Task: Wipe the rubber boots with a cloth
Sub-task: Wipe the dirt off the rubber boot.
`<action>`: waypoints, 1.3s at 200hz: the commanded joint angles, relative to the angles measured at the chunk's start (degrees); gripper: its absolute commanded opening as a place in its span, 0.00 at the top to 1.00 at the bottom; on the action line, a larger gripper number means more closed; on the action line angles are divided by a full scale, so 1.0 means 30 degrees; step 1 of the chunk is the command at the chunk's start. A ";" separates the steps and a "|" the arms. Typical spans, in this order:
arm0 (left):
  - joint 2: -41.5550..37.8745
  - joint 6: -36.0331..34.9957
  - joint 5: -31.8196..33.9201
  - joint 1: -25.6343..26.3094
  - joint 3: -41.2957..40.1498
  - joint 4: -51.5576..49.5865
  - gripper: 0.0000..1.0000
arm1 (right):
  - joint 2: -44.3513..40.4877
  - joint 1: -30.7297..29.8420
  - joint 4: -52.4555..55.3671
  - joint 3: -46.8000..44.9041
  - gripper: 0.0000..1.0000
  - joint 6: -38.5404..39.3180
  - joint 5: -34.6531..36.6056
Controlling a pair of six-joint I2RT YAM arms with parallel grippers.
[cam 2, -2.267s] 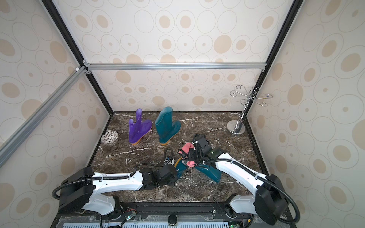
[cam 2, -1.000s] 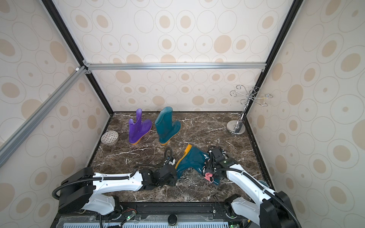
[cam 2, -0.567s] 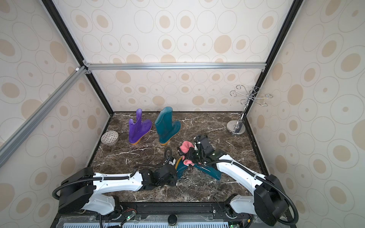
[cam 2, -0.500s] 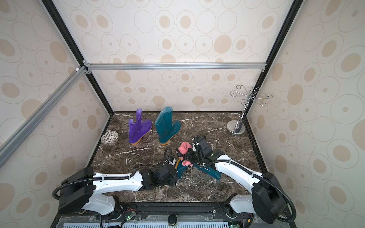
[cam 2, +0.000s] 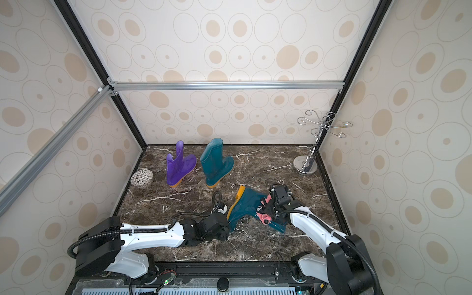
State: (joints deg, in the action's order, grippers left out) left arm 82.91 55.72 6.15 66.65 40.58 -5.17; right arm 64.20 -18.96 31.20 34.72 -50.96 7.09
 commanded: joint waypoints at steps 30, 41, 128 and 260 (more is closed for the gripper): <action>0.0172 0.0031 -0.0538 -0.0003 0.0068 0.0514 1.00 | -0.3224 0.0860 0.5344 0.0972 1.00 0.1182 0.1421; 0.0208 -0.0047 -0.0556 -0.0030 0.0159 0.0516 1.00 | -0.3026 0.0876 0.5873 0.1165 1.00 0.1393 0.0874; 0.0345 -0.0015 -0.0874 -0.0038 -0.0014 0.1195 1.00 | -0.0656 -0.4908 -0.1631 0.2530 1.00 0.2596 -0.5559; 0.0274 0.0014 -0.0791 -0.0039 0.0216 0.0823 1.00 | 0.2712 -0.8941 -0.9707 0.0205 1.00 -0.2767 -0.7129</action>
State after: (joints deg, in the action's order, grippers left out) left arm 83.09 55.70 5.45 66.52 40.58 -4.75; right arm 71.81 -44.84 5.63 38.28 -51.79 -14.59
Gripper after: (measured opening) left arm 0.138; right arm 0.081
